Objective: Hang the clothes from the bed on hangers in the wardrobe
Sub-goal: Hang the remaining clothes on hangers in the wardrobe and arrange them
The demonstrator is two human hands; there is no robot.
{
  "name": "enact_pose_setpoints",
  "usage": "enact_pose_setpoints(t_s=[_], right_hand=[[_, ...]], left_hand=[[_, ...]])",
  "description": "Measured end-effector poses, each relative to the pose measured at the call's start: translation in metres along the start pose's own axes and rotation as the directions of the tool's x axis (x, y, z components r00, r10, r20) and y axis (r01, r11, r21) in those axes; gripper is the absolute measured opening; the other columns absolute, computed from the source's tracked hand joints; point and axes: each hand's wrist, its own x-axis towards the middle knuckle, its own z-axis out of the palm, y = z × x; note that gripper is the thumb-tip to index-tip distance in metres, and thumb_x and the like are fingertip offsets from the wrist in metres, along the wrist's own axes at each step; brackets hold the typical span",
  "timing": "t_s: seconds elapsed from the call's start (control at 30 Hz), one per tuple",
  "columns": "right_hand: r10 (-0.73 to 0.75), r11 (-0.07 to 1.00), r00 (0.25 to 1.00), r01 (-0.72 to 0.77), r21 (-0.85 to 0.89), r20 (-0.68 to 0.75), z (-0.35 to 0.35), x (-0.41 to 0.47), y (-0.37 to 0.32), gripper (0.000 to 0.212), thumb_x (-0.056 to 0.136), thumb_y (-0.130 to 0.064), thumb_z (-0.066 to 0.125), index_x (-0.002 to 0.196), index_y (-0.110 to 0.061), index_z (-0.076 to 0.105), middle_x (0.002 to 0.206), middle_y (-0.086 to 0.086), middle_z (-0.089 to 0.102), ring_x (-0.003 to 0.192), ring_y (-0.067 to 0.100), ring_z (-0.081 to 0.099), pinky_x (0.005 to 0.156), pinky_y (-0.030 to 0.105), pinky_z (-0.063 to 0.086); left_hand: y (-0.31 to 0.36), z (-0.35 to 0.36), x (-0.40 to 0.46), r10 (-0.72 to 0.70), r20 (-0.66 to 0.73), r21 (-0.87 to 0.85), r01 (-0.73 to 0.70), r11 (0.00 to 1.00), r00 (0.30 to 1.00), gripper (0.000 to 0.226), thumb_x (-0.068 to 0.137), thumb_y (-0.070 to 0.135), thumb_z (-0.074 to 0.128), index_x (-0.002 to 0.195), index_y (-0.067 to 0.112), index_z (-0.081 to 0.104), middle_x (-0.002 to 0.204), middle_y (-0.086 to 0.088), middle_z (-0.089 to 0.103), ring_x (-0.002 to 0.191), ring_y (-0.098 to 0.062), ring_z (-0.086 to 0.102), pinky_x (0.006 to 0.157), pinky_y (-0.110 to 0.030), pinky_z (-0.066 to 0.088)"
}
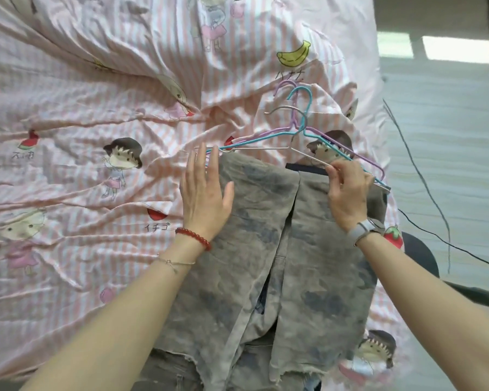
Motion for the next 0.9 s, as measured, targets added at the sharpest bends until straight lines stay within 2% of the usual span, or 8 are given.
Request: enact_pose_setpoints(t_s=[0.1, 0.2, 0.3, 0.37, 0.43, 0.53, 0.77, 0.9], right_hand=[[-0.058, 0.997, 0.995, 0.062, 0.044, -0.076, -0.014, -0.003, -0.015, 0.003, 0.09, -0.021, 0.047, 0.087, -0.021, 0.048, 0.076, 0.007, 0.055, 0.073, 0.014, 0.041, 0.068, 0.026, 0.014], [-0.04, 0.991, 0.991, 0.055, 0.118, -0.125, -0.034, 0.001, -0.031, 0.005, 0.09, -0.023, 0.045, 0.086, -0.026, 0.044, 0.077, -0.002, 0.047, 0.069, 0.01, 0.038, 0.077, 0.022, 0.021], [-0.079, 0.988, 0.986, 0.097, 0.122, -0.145, -0.049, 0.007, -0.049, 0.005, 0.089, -0.022, 0.047, 0.087, -0.026, 0.045, 0.076, -0.003, 0.049, 0.069, 0.011, 0.041, 0.072, 0.024, 0.02], [-0.126, 0.984, 0.979, 0.143, 0.103, -0.162, -0.054, 0.012, -0.065, 0.002, 0.089, -0.021, 0.048, 0.087, -0.021, 0.05, 0.075, 0.004, 0.057, 0.071, 0.014, 0.046, 0.07, 0.026, 0.019], [-0.187, 0.972, 0.965, 0.209, 0.106, -0.185, -0.056, 0.016, -0.092, 0.013, 0.089, -0.022, 0.051, 0.085, -0.012, 0.058, 0.073, 0.009, 0.06, 0.071, 0.013, 0.045, 0.07, 0.025, 0.019], [-0.313, 0.923, 0.922, 0.352, 0.155, -0.229, -0.058, 0.017, -0.147, 0.017, 0.088, -0.026, 0.055, 0.084, -0.011, 0.062, 0.069, 0.007, 0.061, 0.067, 0.013, 0.048, 0.07, 0.032, 0.031], [-0.676, 0.66, 0.704, 0.71, 0.245, -0.218, -0.043, -0.027, -0.3, 0.029, 0.087, -0.033, 0.057, 0.075, -0.009, 0.067, 0.064, 0.003, 0.064, 0.048, 0.021, 0.057, 0.045, 0.029, 0.046], [-0.814, 0.467, 0.539, 0.83, 0.306, -0.218, -0.038, -0.094, -0.396, 0.053, 0.093, -0.05, 0.041, 0.065, -0.012, 0.066, 0.055, 0.001, 0.061, 0.043, 0.022, 0.056, 0.042, 0.023, 0.039]], left_hand=[[0.008, -0.017, 0.024, 0.062, 0.07, 0.077, -0.067, 0.995, 0.996, 0.065, 0.095, 0.034, 0.043, 0.148, 0.018, 0.01, 0.156, -0.006, 0.009, 0.143, -0.027, -0.003, 0.112, -0.05, -0.003], [0.011, -0.034, 0.03, 0.09, 0.094, 0.032, -0.093, 0.995, 0.992, 0.049, 0.097, 0.03, 0.043, 0.143, 0.022, 0.03, 0.144, -0.001, 0.038, 0.141, -0.022, 0.015, 0.11, -0.056, -0.005], [0.006, -0.06, 0.026, 0.15, -0.036, 0.0, -0.15, 0.989, 0.988, 0.028, 0.095, 0.029, 0.045, 0.114, 0.015, 0.06, 0.107, -0.007, 0.063, 0.11, -0.029, 0.052, 0.108, -0.058, 0.017], [0.001, -0.084, 0.015, 0.162, -0.118, -0.041, -0.168, 0.985, 0.98, 0.032, 0.092, 0.031, 0.042, 0.098, 0.01, 0.064, 0.088, -0.011, 0.066, 0.087, -0.033, 0.059, 0.088, -0.049, 0.041], [-0.007, -0.111, -0.004, 0.121, -0.196, -0.089, -0.141, 0.986, 0.973, 0.029, 0.089, 0.027, 0.045, 0.093, 0.007, 0.065, 0.082, -0.012, 0.066, 0.078, -0.033, 0.059, 0.072, -0.041, 0.045], [-0.028, -0.152, -0.045, 0.018, -0.341, -0.097, -0.054, 0.994, 0.94, 0.024, 0.087, 0.022, 0.047, 0.092, 0.008, 0.066, 0.082, -0.01, 0.067, 0.078, -0.032, 0.06, 0.07, -0.04, 0.045], [-0.096, -0.248, -0.196, -0.244, -0.615, -0.142, 0.199, 0.97, 0.75, 0.025, 0.086, 0.025, 0.048, 0.091, 0.011, 0.068, 0.082, -0.006, 0.069, 0.076, -0.03, 0.062, 0.068, -0.044, 0.05], [-0.124, -0.282, -0.321, -0.392, -0.767, -0.225, 0.359, 0.906, 0.508, 0.034, 0.085, 0.03, 0.046, 0.09, 0.007, 0.069, 0.08, -0.006, 0.068, 0.075, -0.028, 0.061, 0.071, -0.045, 0.05]])
